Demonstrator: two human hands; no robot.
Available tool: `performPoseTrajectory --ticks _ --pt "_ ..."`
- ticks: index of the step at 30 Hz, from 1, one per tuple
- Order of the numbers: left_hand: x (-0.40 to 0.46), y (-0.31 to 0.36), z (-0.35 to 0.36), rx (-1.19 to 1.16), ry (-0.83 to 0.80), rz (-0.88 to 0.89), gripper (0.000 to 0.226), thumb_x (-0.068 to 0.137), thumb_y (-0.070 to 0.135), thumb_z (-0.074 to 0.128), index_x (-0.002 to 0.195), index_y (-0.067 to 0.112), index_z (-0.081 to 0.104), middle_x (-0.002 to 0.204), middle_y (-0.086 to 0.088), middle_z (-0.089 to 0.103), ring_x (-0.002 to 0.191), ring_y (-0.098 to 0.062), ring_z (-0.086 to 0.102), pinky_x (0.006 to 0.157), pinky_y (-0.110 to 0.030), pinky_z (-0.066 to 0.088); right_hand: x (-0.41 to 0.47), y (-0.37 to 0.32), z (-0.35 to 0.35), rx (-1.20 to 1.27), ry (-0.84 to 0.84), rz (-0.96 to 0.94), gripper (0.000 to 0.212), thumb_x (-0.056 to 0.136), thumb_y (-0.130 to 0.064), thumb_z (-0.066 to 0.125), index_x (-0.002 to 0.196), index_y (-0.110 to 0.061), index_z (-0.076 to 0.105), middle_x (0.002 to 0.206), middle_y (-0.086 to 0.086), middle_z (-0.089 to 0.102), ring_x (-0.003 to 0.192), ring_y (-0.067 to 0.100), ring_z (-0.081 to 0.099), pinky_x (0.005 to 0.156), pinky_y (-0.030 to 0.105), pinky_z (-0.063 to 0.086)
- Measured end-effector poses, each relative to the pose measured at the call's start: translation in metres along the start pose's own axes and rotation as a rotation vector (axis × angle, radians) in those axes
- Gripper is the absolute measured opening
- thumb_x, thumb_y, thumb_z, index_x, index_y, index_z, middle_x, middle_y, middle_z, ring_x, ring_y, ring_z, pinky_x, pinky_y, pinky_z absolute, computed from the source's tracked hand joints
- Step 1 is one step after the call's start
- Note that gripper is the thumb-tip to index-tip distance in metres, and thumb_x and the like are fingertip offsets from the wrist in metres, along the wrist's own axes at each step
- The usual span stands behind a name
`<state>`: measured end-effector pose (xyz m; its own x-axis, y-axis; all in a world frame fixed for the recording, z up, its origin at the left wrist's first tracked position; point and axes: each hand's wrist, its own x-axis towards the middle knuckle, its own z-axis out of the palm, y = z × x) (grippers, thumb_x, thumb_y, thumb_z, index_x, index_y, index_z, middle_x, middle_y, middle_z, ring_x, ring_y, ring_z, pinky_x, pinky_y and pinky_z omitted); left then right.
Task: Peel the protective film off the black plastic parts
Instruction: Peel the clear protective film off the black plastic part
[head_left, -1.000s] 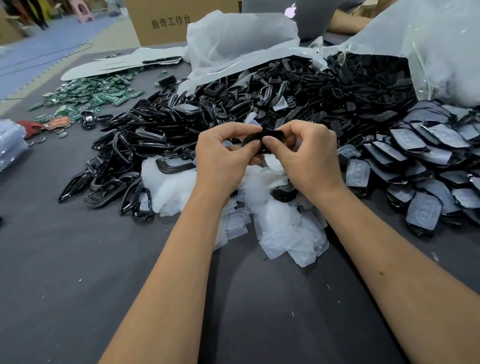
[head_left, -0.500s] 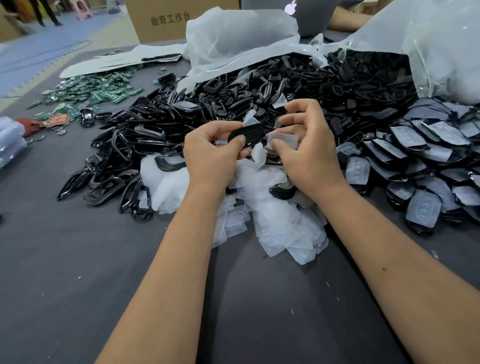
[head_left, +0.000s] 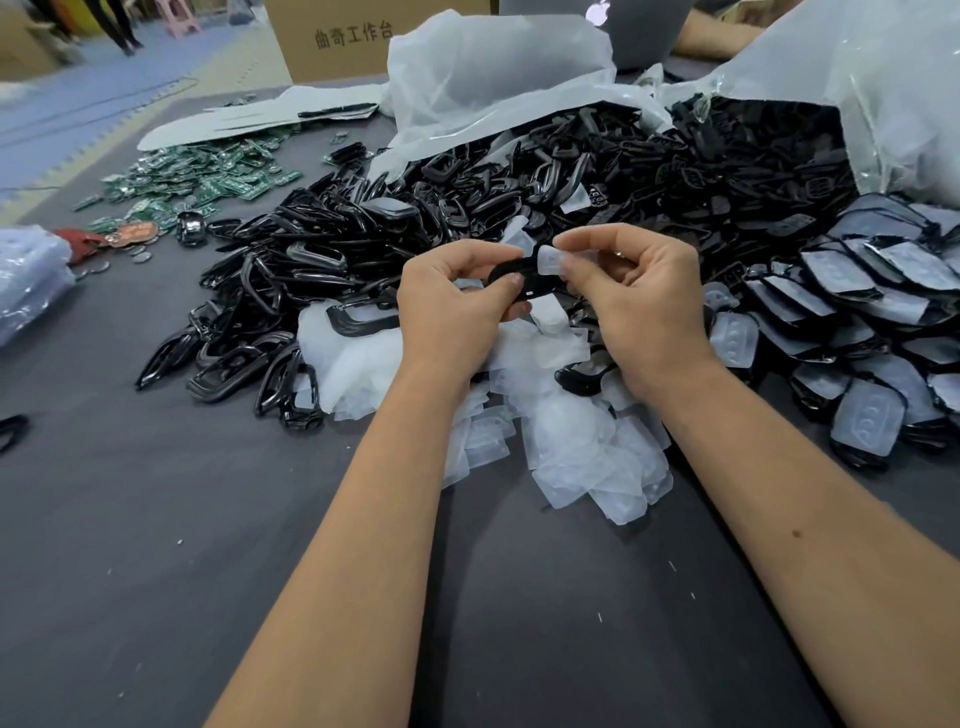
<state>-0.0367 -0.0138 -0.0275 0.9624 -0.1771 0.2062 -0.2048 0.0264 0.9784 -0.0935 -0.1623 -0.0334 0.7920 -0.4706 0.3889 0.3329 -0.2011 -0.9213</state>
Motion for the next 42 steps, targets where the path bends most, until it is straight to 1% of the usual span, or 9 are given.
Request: performPoseTrajectory --ticks 5,11,15,18,23,28,31,34,42 --pt "-0.002 0.003 0.001 -0.013 -0.015 -0.019 0.018 0.084 -0.009 0.076 0.094 0.005 0.08 0.098 -0.024 0.072 0.075 -0.028 0.076 0.072 -0.033 0.064 0.002 0.002 -0.001 -0.002 0.009 -0.032 0.022 0.087 -0.003 0.08 0.107 -0.01 0.075 0.087 0.001 0.079 0.081 0.013 0.076 0.074 0.024 0.06" --pt "-0.003 0.006 0.001 -0.067 -0.027 -0.051 0.018 0.084 -0.008 0.077 0.097 0.004 0.079 0.103 -0.026 0.072 0.073 -0.024 0.075 0.071 -0.029 0.062 0.0 0.001 -0.002 -0.096 0.011 -0.068 0.021 0.085 -0.008 0.083 0.103 -0.011 0.073 0.09 0.001 0.08 0.085 0.015 0.078 0.082 0.041 0.064" --pt "-0.003 0.007 0.001 -0.161 -0.05 -0.106 0.017 0.085 -0.008 0.076 0.099 0.002 0.079 0.087 -0.015 0.074 0.078 -0.022 0.074 0.071 -0.028 0.062 -0.001 -0.003 0.0 -0.167 0.031 -0.124 0.035 0.082 -0.008 0.085 0.111 -0.014 0.066 0.095 0.0 0.072 0.072 0.01 0.072 0.073 0.032 0.063" --pt "-0.003 0.01 0.001 -0.185 -0.066 -0.151 0.025 0.087 -0.014 0.064 0.102 0.0 0.078 0.078 -0.01 0.072 0.076 -0.019 0.074 0.075 -0.03 0.063 -0.002 -0.005 0.001 -0.186 0.047 -0.124 0.033 0.08 -0.009 0.088 0.107 -0.009 0.068 0.086 0.001 0.069 0.07 0.012 0.071 0.071 0.035 0.064" --pt "-0.006 0.017 0.004 -0.216 -0.062 -0.211 0.04 0.087 -0.016 0.043 0.1 -0.002 0.079 0.097 -0.015 0.074 0.081 -0.027 0.075 0.072 -0.029 0.062 -0.004 -0.006 0.001 -0.208 0.077 -0.127 0.026 0.082 -0.009 0.087 0.1 -0.007 0.068 0.078 0.002 0.072 0.066 0.014 0.075 0.066 0.04 0.064" --pt "-0.006 0.019 0.005 -0.242 -0.062 -0.234 0.04 0.089 -0.014 0.042 0.101 -0.002 0.078 0.096 -0.018 0.073 0.073 -0.03 0.074 0.069 -0.027 0.061 -0.003 -0.006 0.001 -0.257 0.167 -0.1 0.021 0.08 -0.021 0.09 0.09 -0.014 0.073 0.076 -0.005 0.074 0.065 0.01 0.074 0.064 0.035 0.063" --pt "-0.006 0.019 0.006 -0.267 -0.062 -0.246 0.039 0.089 -0.014 0.043 0.103 -0.002 0.077 0.11 -0.036 0.069 0.082 -0.035 0.073 0.071 -0.027 0.061 0.0 -0.005 0.0 -0.256 0.204 -0.054 0.023 0.079 -0.027 0.091 0.089 -0.015 0.075 0.078 -0.002 0.075 0.069 0.016 0.074 0.066 0.041 0.064" --pt "-0.006 0.019 0.008 -0.304 -0.059 -0.26 0.037 0.089 -0.013 0.044 0.102 -0.003 0.077 0.115 -0.04 0.066 0.087 -0.038 0.07 0.071 -0.027 0.061 0.001 -0.004 -0.002 -0.252 0.223 -0.034 0.024 0.078 -0.03 0.091 0.089 -0.016 0.075 0.078 -0.003 0.076 0.069 0.016 0.075 0.067 0.042 0.064" --pt "-0.005 0.016 0.008 -0.341 -0.098 -0.25 0.033 0.09 -0.015 0.048 0.096 -0.002 0.078 0.095 -0.023 0.075 0.081 -0.03 0.076 0.071 -0.028 0.061 -0.001 -0.009 0.0 -0.268 0.217 -0.045 0.024 0.077 -0.029 0.092 0.087 -0.016 0.075 0.078 -0.005 0.075 0.071 0.01 0.074 0.07 0.04 0.064"
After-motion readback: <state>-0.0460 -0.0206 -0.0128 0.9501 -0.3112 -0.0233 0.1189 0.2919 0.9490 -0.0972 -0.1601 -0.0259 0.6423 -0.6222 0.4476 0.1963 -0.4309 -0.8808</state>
